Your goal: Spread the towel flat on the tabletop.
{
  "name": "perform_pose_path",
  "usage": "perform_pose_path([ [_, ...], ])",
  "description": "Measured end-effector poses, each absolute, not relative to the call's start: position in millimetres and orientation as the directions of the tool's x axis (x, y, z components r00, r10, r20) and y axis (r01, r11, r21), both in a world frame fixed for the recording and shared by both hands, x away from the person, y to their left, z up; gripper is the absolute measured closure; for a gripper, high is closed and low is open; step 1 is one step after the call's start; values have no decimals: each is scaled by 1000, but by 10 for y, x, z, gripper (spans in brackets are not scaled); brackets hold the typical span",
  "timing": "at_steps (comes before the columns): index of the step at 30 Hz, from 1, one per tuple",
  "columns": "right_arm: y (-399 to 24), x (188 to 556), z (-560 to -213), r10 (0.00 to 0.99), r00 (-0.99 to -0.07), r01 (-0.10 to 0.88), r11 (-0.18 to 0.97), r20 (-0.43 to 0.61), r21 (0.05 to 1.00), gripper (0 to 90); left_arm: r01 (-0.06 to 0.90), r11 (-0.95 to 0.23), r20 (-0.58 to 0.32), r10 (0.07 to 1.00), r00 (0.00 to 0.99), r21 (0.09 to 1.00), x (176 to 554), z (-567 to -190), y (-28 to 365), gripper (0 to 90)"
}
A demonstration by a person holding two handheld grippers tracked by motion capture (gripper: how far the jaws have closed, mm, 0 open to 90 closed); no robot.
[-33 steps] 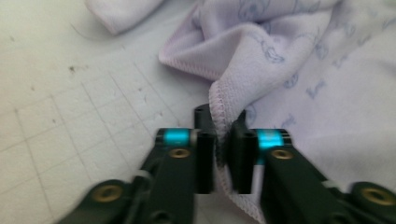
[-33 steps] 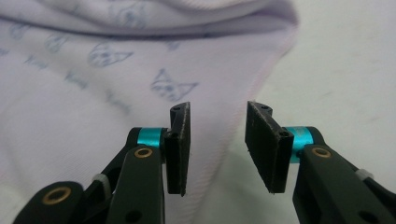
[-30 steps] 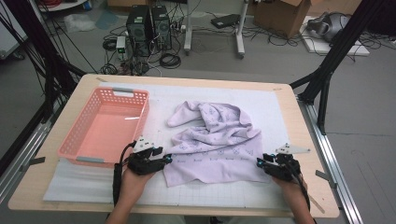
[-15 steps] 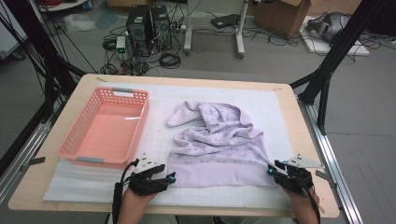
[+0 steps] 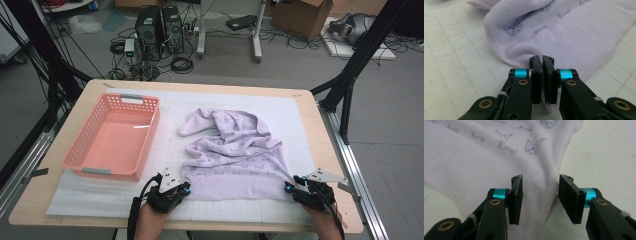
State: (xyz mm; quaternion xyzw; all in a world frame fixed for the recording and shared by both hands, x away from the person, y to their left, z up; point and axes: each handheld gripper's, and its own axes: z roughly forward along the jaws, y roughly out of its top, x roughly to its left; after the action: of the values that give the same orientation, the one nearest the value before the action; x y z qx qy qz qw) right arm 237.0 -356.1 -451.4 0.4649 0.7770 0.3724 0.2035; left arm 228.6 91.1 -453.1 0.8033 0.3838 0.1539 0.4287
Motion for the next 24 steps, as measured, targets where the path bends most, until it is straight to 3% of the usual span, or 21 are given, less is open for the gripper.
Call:
perform_pose_path([
  [1,-3573,2352,-4505,871,-491,570,301,23,765,644,498,-323,-105,748,656,805,2282,-4532,940,860],
  [3,-3601,2309,-4487,858,-511,579,305,45,756,854,510,-305,-129,748,650,804,2246,-4536,1001,861],
  [4,-3612,2286,-4480,854,-518,581,308,50,754,867,514,-298,-139,747,650,804,2219,-4533,1035,861],
  [12,-3666,1992,-4385,820,-565,575,314,88,756,877,528,-233,-211,731,649,817,1922,-4478,1292,861],
  [20,-3705,1669,-4376,778,-620,565,350,105,747,872,502,-270,-218,664,715,822,1625,-4513,1335,854],
  [21,-3710,1663,-4378,776,-622,564,349,107,749,857,491,-264,-215,661,719,830,1625,-4517,1330,833],
  [22,-3711,1666,-4376,779,-618,556,340,104,758,778,486,-253,-212,667,714,837,1640,-4519,1320,750],
  [23,-3715,1682,-4366,790,-604,556,322,107,766,739,483,-239,-211,679,703,842,1668,-4518,1310,632],
  [24,-3719,1703,-4351,794,-598,551,305,112,777,703,480,-223,-210,690,692,848,1696,-4515,1304,572],
])
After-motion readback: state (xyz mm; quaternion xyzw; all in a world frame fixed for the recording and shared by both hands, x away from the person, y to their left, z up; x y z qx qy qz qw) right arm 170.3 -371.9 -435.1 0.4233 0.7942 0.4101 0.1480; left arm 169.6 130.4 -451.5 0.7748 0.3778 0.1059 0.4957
